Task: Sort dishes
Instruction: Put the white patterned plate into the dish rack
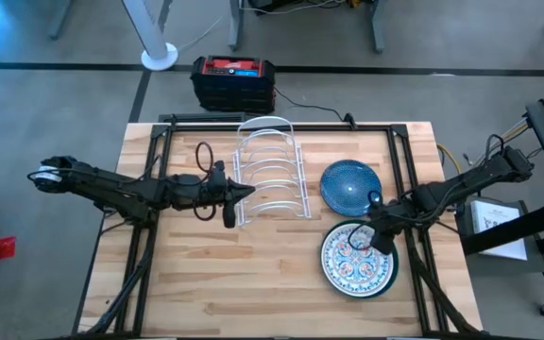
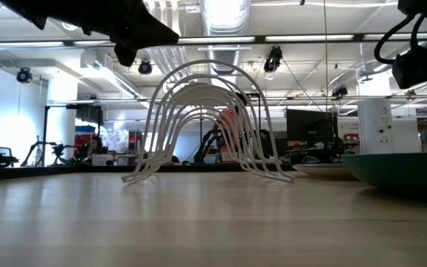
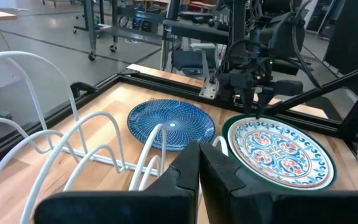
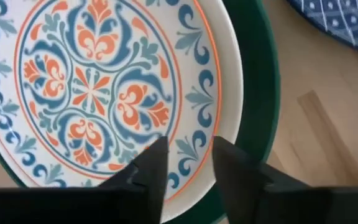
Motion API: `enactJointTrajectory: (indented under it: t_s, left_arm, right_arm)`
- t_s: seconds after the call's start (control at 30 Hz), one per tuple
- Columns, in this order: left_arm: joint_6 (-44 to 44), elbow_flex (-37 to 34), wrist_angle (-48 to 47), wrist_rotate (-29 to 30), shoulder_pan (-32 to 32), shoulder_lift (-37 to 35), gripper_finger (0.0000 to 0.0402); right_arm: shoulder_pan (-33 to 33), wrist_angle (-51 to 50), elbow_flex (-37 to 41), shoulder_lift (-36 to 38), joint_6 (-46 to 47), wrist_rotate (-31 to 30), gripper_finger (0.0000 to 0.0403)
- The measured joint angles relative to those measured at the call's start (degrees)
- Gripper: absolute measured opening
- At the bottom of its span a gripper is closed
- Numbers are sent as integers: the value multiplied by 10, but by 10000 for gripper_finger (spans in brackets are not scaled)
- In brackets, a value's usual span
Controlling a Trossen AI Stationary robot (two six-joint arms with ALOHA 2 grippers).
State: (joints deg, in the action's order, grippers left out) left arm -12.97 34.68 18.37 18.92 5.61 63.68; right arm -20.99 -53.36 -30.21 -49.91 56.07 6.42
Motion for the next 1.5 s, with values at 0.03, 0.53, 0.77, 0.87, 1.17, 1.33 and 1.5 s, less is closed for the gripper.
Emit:
enactJointTrajectory:
  t_s: [0.03, 0.53, 0.77, 0.87, 1.17, 1.33, 1.5]
  left_arm:
    - [0, 0, -2, 0, 0, 0, 0]
    - [-6, -4, -19, 0, 13, 0, 0]
    - [-6, -3, -18, 0, 13, 0, 0]
    - [-6, -4, -18, 0, 13, 0, 0]
    - [-6, -4, -17, 0, 13, 0, 0]
    - [-6, -4, -17, 1, 13, 0, 0]
    - [-6, -4, -17, 1, 13, 0, 0]
  right_arm:
    - [0, 3, 2, 0, 14, 0, 139]
    - [0, 16, 1, 6, 51, 0, 240]
    - [-1, 16, -14, 12, 69, -6, 236]
    - [-1, 17, -7, -2, 70, -8, 239]
    - [-1, 38, -5, -45, 70, -4, 259]
    - [-1, 48, -4, -65, 59, -3, 261]
    - [-1, 49, -4, -79, 57, -3, 260]
